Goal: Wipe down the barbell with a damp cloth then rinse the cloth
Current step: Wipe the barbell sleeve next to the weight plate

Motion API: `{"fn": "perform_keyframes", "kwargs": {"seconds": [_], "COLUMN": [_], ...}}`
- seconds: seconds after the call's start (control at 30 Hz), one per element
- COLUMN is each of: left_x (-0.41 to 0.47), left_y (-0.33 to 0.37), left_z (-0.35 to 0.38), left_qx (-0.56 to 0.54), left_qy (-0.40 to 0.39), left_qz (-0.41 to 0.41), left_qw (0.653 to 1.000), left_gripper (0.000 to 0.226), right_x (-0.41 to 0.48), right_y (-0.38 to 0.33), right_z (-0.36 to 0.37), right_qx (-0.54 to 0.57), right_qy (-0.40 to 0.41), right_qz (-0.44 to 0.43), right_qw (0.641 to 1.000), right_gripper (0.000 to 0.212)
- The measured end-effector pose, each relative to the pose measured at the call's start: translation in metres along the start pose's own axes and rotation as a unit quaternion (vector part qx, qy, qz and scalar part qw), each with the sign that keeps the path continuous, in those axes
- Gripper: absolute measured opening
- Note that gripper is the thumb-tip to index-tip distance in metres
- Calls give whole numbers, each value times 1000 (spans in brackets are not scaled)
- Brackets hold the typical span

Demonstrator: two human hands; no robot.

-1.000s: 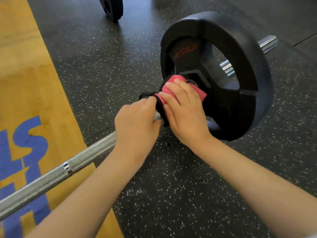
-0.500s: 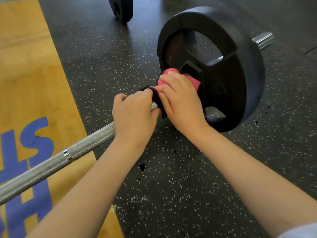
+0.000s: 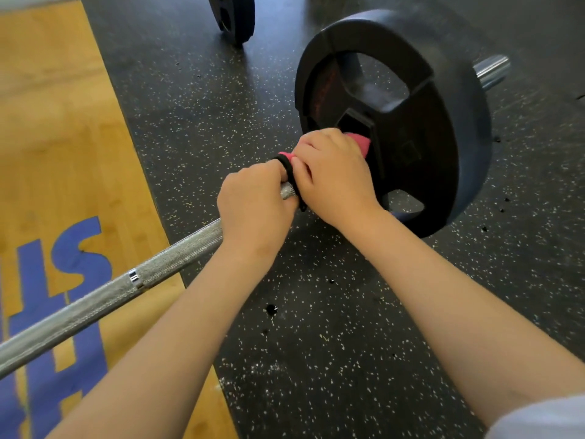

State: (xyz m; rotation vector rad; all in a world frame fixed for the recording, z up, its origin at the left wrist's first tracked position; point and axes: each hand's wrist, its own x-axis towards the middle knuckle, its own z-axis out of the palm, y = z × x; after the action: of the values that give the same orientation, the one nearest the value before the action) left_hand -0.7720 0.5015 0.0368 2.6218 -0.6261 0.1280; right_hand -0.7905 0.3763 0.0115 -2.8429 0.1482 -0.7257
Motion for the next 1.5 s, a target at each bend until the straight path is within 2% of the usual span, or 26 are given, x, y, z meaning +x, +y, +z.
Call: {"fn": "perform_keyframes", "kwargs": {"seconds": [0.13,0.27,0.43,0.63,0.73,0.93,1.13,1.27,1.33,1.5], "left_x": [-4,-7,-32,-52,-61,-47,-81,-94,-95,-90], "left_y": [4,3,13,29,33,29,44,48,49,43], "left_z": [-4,-9,-10,-18,-21,-28,-21,-21,-24,-27], "left_qx": [25,25,30,38,46,16,41,29,38,-30], "left_qy": [-22,-70,-94,-102,-115,-268,-196,-208,-242,-385], "left_qz": [3,16,8,11,31,17,36,36,57,59], "left_qw": [999,997,995,994,992,963,979,977,968,920], "left_gripper": [12,24,22,20,23,29,26,26,25,31], "right_x": [-9,-48,-85,-80,-67,-99,-113,-104,-114,-158], "right_y": [1,9,16,14,12,16,14,7,7,14], "right_z": [-5,-11,-21,-32,-40,-56,-67,-75,-79,-95], "right_qx": [7,32,59,-6,-19,-26,-38,-59,-64,-8], "right_qy": [-23,4,2,-9,-41,-61,-62,-104,-97,-75], "right_qz": [-15,-35,-28,-50,-51,-56,-43,1,1,-34], "right_qw": [1000,999,998,999,998,996,996,993,993,997], "right_gripper": [29,28,40,36,34,33,35,44,44,35]}}
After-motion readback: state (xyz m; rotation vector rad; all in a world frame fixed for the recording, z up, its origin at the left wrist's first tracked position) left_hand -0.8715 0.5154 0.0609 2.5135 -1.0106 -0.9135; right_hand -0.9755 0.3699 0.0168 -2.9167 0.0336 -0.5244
